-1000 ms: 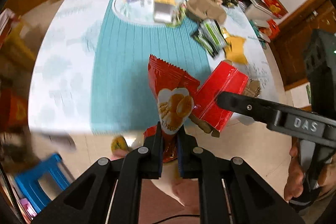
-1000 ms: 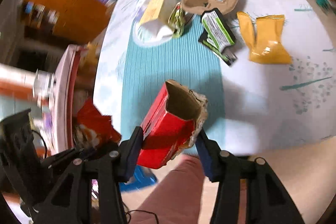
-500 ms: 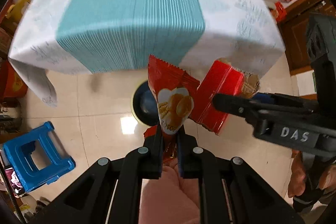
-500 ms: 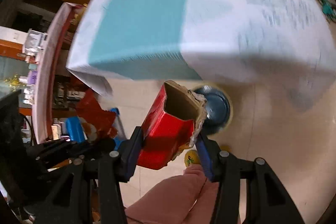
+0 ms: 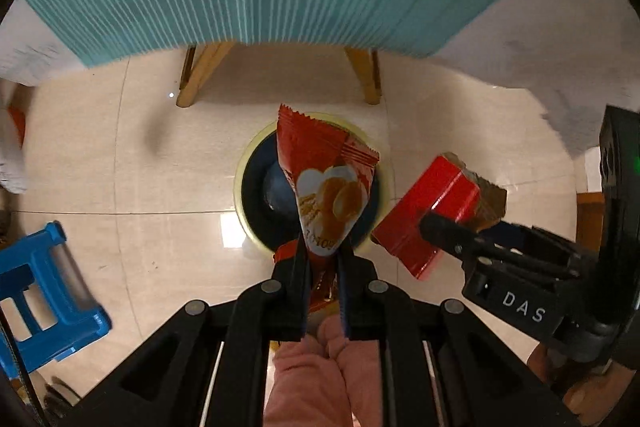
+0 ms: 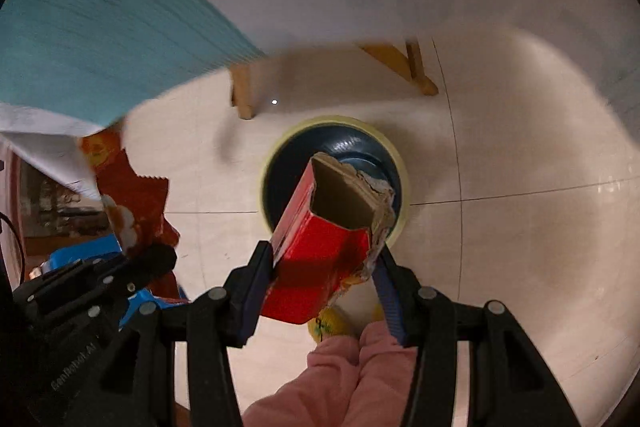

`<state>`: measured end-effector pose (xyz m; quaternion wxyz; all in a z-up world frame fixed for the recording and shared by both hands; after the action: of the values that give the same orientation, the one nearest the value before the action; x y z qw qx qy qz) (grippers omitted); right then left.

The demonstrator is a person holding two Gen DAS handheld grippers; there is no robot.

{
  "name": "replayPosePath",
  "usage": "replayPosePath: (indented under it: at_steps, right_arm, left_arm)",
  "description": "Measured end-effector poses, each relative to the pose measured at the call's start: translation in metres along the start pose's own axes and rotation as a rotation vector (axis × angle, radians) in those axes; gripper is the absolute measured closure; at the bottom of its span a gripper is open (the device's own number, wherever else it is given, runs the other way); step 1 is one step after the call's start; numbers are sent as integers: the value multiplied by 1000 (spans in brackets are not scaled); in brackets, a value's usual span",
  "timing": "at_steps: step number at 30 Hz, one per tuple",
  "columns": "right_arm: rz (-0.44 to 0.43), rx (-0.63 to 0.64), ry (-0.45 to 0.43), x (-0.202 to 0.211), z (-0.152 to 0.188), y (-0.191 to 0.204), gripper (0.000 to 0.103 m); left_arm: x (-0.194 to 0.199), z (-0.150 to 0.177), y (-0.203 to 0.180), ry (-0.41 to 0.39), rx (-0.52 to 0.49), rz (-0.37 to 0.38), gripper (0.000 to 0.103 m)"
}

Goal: Collect trash
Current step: 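Carry both items over the trash bin and open both tools to drop them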

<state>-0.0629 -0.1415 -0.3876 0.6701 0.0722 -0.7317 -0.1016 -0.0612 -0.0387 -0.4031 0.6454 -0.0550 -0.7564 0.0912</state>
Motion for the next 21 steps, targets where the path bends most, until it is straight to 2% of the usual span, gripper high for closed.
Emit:
replayPosePath:
  at_steps: [3, 8, 10, 12, 15, 16, 17, 21]
  right_arm:
    - [3, -13, -1, -39, 1, -17, 52]
    - [-7, -20, 4, -86, -6, -28, 51]
    - [-22, -19, 15, -96, -7, -31, 49]
    - [-30, -15, 23, -101, -13, -32, 47]
    - [-46, -15, -12, -96, -16, -36, 46]
    - [-44, -15, -23, -94, -16, -38, 43]
    - [-42, -14, -27, -93, -17, -39, 39]
    - [-38, -17, -38, -83, -17, -40, 38]
  left_arm:
    - [-33, 0, 6, -7, 9, -2, 92]
    - [-73, 2, 8, -20, -5, -23, 78]
    - [-82, 2, 10, -18, 10, -19, 60]
    - [-86, 1, 14, -27, 34, -34, 53]
    - [-88, -1, 19, -42, 51, -23, 31]
    - [-86, -1, 20, -50, 59, -14, 25]
    - [-84, -4, 22, -57, 63, -13, 25]
    - [-67, -8, 22, -88, 64, -23, 24]
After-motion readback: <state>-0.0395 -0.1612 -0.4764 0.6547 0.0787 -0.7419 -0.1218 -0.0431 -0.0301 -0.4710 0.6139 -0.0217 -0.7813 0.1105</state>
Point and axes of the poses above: each gripper's, at about its wrist camera, not at the fingertips, and x roughly against the way its jaws point, y to its left, z to its underside, the point moved 6 cm from there along -x, roughly the way its jaws point, and after that the axes turned 5 degrees about -y, right-handed, at the moved point
